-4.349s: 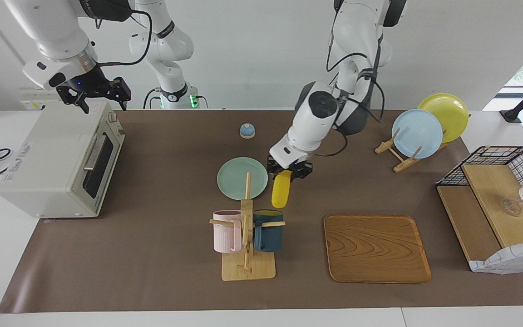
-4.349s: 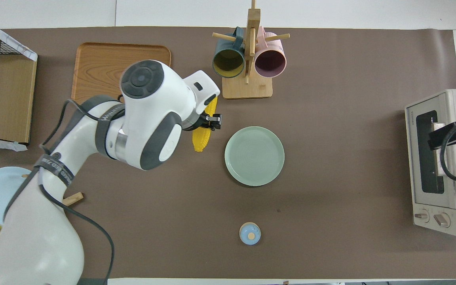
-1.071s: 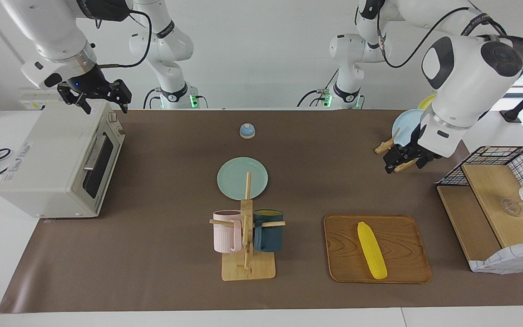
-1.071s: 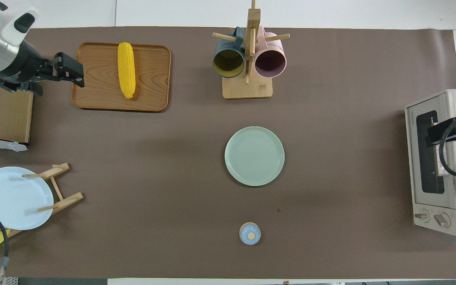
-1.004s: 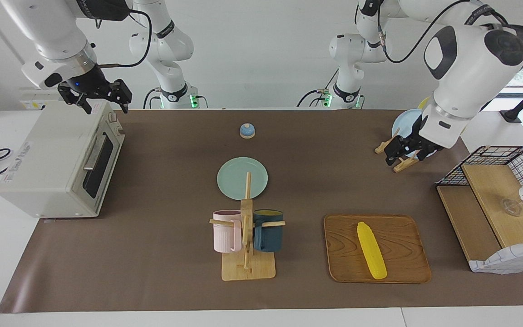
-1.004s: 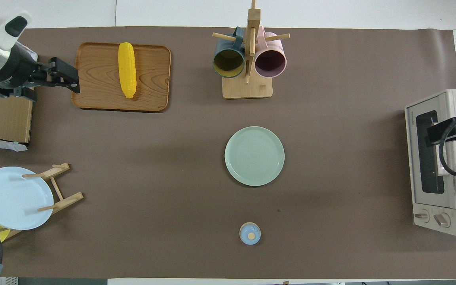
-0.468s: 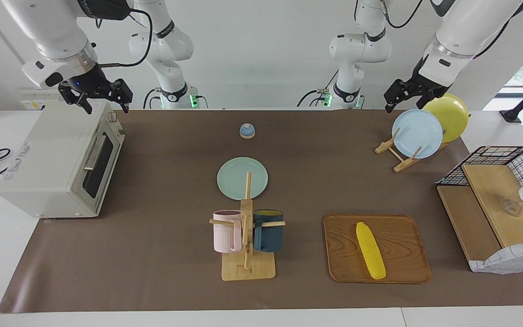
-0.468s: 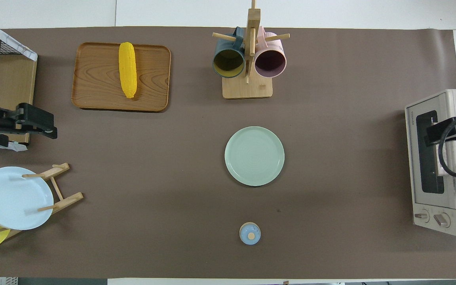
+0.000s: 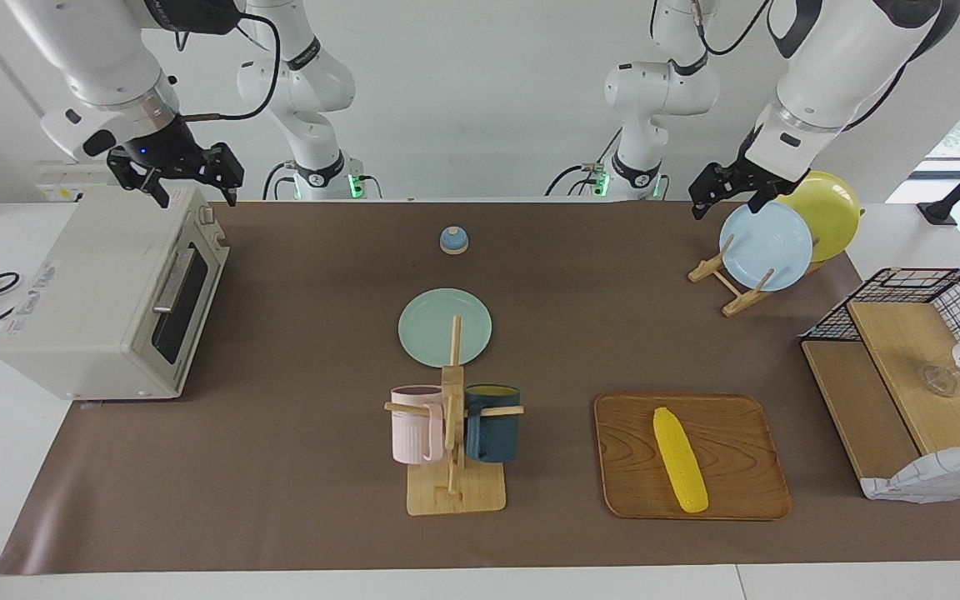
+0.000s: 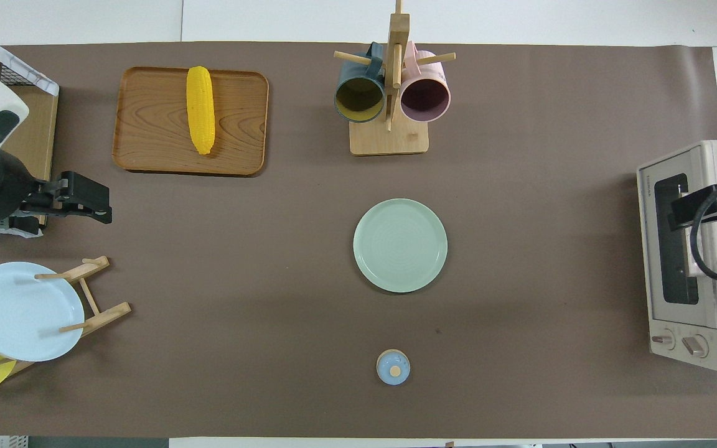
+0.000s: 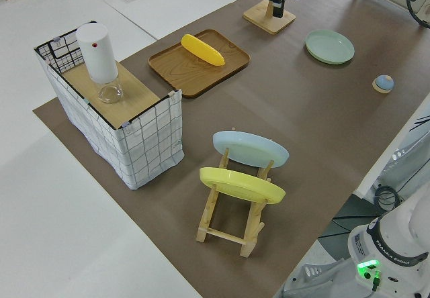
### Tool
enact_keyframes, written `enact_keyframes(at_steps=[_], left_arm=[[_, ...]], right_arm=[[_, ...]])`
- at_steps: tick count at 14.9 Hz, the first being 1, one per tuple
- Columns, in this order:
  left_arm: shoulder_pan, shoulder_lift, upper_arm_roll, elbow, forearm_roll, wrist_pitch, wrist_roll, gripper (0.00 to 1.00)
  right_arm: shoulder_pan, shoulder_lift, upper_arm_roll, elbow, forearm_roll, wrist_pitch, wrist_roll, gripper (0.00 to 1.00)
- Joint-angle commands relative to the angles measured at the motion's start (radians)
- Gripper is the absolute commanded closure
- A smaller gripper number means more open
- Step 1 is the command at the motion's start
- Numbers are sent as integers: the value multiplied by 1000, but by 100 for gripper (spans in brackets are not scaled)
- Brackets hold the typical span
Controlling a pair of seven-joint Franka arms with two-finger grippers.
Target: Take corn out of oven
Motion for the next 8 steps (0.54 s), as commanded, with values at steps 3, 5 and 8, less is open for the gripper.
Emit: enact_keyframes(at_steps=[3,5,8], left_arm=[[14,-10,-16,-3,22,26,12,0],[14,-10,-15,-9,21,49,12,0],[14,-10,-16,-8,22,34,12,0]], right_arm=[[-6,-13,4,-9,22,15,13,0],[-6,-13,4,-9,22,15,13,0],[-6,-13,4,-9,22,15,13,0]])
